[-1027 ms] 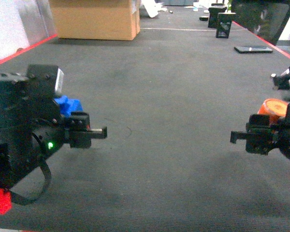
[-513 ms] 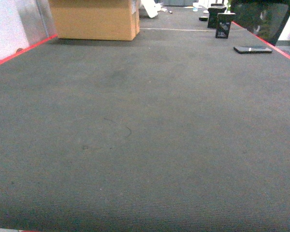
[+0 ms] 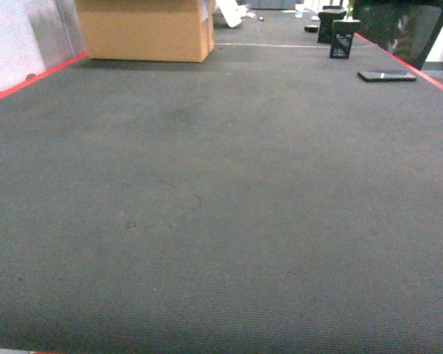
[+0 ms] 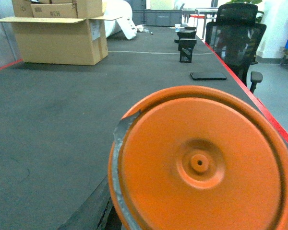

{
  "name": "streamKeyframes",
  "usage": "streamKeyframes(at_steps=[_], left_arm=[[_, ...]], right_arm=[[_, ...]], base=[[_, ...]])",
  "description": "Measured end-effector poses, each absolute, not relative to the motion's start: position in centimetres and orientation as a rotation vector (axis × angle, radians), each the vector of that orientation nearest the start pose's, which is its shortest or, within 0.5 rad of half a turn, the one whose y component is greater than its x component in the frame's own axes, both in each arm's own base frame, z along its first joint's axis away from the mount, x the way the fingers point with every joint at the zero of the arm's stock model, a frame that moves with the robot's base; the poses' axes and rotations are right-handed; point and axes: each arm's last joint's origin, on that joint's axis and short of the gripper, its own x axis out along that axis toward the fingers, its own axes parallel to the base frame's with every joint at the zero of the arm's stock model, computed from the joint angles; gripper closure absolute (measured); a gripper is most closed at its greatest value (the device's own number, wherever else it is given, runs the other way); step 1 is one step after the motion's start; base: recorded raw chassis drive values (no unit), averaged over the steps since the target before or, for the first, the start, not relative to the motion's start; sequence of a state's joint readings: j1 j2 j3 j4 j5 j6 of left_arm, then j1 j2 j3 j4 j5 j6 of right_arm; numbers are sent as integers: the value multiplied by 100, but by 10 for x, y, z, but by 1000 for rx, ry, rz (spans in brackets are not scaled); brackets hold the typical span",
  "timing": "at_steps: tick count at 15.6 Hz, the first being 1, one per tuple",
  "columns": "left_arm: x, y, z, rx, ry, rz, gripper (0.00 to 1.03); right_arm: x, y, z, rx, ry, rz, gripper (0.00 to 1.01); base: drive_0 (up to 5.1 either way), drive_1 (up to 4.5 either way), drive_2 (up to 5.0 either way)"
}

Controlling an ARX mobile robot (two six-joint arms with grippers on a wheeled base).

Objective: Sort blue parts and orange caps into right shelf containers

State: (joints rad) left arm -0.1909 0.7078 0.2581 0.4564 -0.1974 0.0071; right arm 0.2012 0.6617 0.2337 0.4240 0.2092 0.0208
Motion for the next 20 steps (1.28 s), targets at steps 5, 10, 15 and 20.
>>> streamKeyframes(at_steps=[5,10,15,20], left_arm=[[142,-13,197,8,10,3,61],[127,-1,181,4,10,-6,61],[118,0,172,4,-18,-3,61],[110,0,169,4,-6,-3,61]], right_arm=[[137,13,194,12,12,-2,57],[124,0,180,7,8,2,57],[115,0,170,7,-6,0,57],[109,0,170,7,-10,0,57]], base=[[0,0,0],[0,0,0],[0,0,0],[0,0,0]])
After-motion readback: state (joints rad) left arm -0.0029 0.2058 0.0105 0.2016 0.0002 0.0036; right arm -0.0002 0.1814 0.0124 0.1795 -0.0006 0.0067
